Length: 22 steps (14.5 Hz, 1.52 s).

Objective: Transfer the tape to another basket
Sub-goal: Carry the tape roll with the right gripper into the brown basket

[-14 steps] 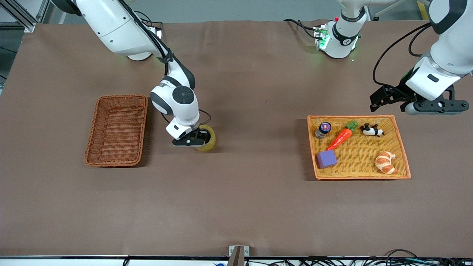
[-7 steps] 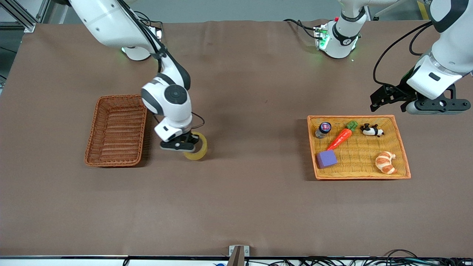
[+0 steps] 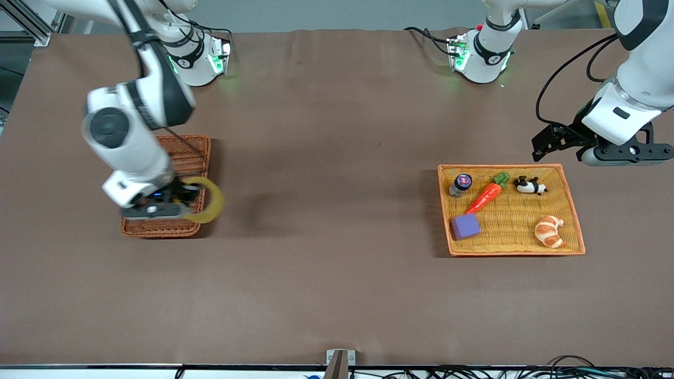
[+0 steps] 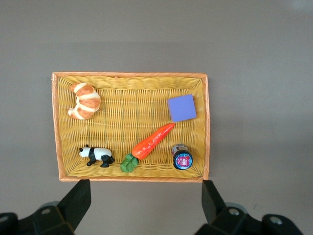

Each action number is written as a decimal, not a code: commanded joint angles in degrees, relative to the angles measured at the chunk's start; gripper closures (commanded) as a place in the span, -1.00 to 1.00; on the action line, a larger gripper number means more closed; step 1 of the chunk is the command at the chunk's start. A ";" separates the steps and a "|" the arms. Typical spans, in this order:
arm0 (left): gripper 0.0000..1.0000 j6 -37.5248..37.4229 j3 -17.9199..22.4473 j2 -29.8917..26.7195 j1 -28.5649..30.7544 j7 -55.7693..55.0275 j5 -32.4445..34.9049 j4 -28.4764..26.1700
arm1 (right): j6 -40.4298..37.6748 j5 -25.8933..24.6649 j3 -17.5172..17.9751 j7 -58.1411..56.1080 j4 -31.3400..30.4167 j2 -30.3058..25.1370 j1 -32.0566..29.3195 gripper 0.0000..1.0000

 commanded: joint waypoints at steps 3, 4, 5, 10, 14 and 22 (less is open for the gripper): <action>-1.00 -0.84 -0.07 0.82 -0.22 0.69 0.23 2.13 | 4.22 1.34 -8.60 -14.99 -7.38 -1.95 -0.97 1.00; -1.00 -0.84 -0.07 0.82 -0.31 0.52 0.14 2.31 | 6.94 1.34 -10.19 -17.20 -10.10 -2.74 -0.97 1.00; -1.00 -0.93 -0.07 0.91 -0.57 0.08 0.14 2.83 | 12.28 1.34 -11.07 -18.00 -13.95 -3.27 -0.97 1.00; -1.00 -0.93 -0.07 1.87 -0.14 0.69 0.14 4.06 | 33.67 1.26 -14.59 -21.70 -28.74 -2.75 -1.67 0.97; -1.00 -0.93 -0.07 1.97 -0.49 -0.19 0.23 4.24 | 38.43 1.17 -14.68 -21.70 -32.71 -2.40 -1.58 0.90; -1.00 -1.02 -0.16 1.70 -0.49 0.16 0.23 4.24 | 38.96 0.99 -14.25 -20.83 -31.31 -4.31 -0.71 -1.00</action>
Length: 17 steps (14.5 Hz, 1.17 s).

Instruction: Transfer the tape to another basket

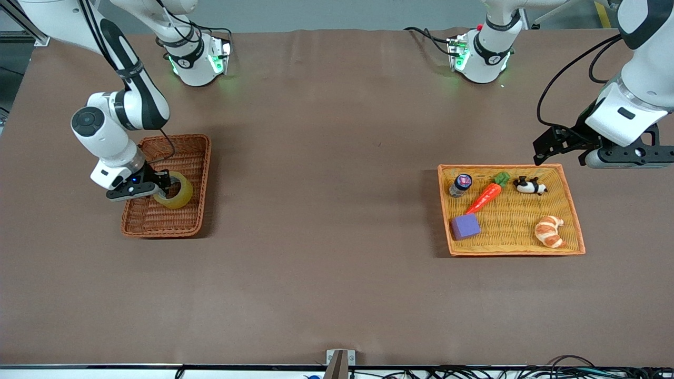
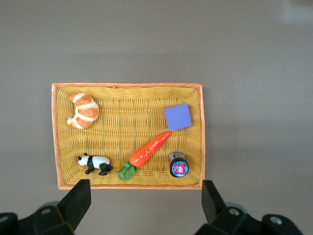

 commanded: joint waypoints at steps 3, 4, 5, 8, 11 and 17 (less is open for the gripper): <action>-1.00 -1.01 -0.04 0.26 0.27 0.83 0.23 1.16 | -8.57 1.04 0.87 7.62 4.54 -7.64 1.92 -1.00; -1.00 -1.01 -0.04 0.26 0.27 0.83 0.32 1.25 | -14.27 1.04 0.87 10.17 7.70 -8.60 2.80 -1.00; -1.00 -1.01 -0.04 0.17 0.10 0.75 0.32 1.25 | -20.51 1.04 1.05 12.81 11.73 -8.96 3.51 -1.00; -1.00 -1.01 -0.04 0.17 -0.17 0.57 0.32 1.25 | -40.90 2.43 1.31 15.65 27.80 -8.79 5.88 -1.00; -1.00 -1.01 -0.04 0.08 -0.08 0.31 0.23 1.34 | -56.56 10.08 0.87 16.00 40.65 -8.79 6.24 -1.00; -1.00 -0.93 0.13 0.17 0.54 0.92 0.23 1.60 | -76.63 13.52 0.17 15.65 54.83 -10.27 6.50 -1.00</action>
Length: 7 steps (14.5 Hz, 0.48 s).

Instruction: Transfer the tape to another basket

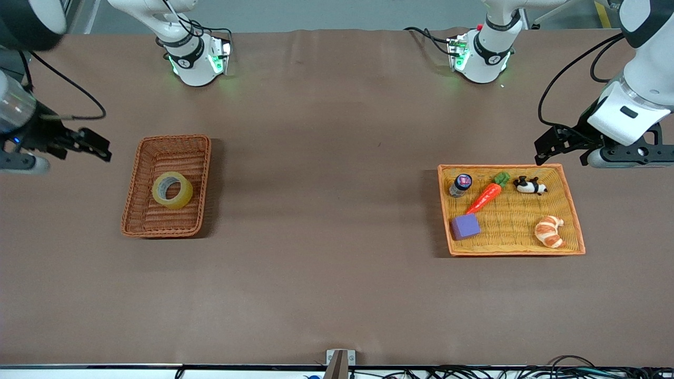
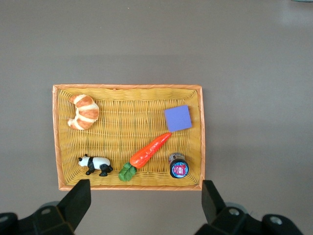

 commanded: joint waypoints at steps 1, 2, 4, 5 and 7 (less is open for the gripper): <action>-1.00 -0.88 0.23 0.16 0.35 0.89 0.23 1.35 | -4.88 1.64 -1.22 -0.06 3.51 -1.19 0.36 -1.00; -1.00 -0.88 0.32 0.16 0.35 0.89 0.23 1.79 | -5.58 1.55 -2.44 -0.76 3.59 -1.47 0.36 -1.00; -1.00 -1.05 0.32 -0.19 0.18 0.19 0.23 1.97 | -5.85 1.20 -5.07 -3.04 5.78 -1.29 1.32 -1.00; -1.00 -1.05 -0.03 -0.37 0.18 -0.25 0.23 2.32 | -5.59 1.63 -6.57 -3.40 6.31 -1.03 1.33 -1.00; -1.00 -2.19 -0.12 -0.28 -0.08 -0.43 0.23 3.55 | -5.85 1.20 -7.72 -3.40 6.23 -1.03 2.20 -1.00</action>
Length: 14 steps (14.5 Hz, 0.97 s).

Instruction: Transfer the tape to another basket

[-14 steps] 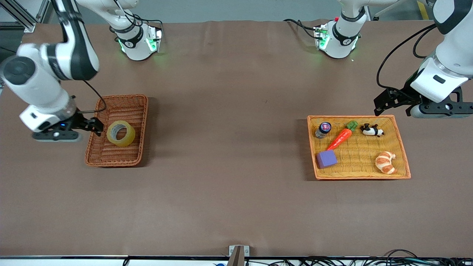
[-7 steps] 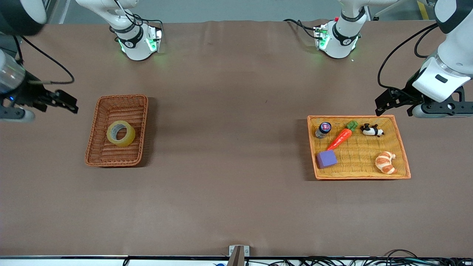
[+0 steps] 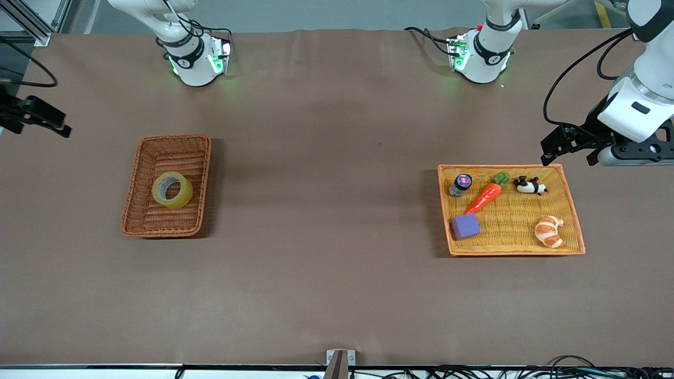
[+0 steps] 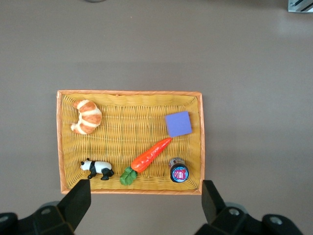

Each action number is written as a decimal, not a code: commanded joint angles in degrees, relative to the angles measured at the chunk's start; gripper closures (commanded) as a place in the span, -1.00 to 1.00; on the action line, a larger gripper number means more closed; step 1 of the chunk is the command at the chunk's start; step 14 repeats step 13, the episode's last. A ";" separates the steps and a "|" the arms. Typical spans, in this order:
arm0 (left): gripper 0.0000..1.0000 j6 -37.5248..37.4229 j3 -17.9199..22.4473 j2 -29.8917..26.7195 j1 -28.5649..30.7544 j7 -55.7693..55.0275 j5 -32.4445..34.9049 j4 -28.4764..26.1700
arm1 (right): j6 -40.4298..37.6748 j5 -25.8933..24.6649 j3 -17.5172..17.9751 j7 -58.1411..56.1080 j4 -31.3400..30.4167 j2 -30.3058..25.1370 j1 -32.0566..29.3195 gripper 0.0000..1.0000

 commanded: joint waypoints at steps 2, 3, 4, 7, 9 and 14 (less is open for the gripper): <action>-1.00 -2.90 -0.35 -0.35 -0.53 -0.44 0.23 1.68 | -0.64 0.64 -2.11 -0.39 0.29 0.09 1.90 -1.00; -1.00 -3.43 -0.79 -0.35 -0.53 -0.52 0.23 1.68 | -0.37 0.29 -2.11 -0.48 0.37 0.09 2.34 -1.00; -1.00 -3.78 -0.97 -0.35 -0.44 -0.52 0.23 1.68 | -0.02 0.47 -2.37 -0.48 0.29 0.18 2.43 -1.00; -1.00 -6.41 -0.62 -0.61 0.09 0.52 0.15 1.68 | -0.02 0.64 -2.29 -0.48 0.38 0.18 2.44 -1.00; -1.00 -7.30 -0.44 -0.61 0.26 0.88 0.15 1.85 | 0.07 0.82 -2.11 -0.56 0.46 0.35 1.99 -1.00; -1.00 -7.39 -0.44 -0.44 0.17 1.14 0.23 1.77 | -0.11 0.99 -2.02 -0.83 0.38 0.35 1.99 -1.00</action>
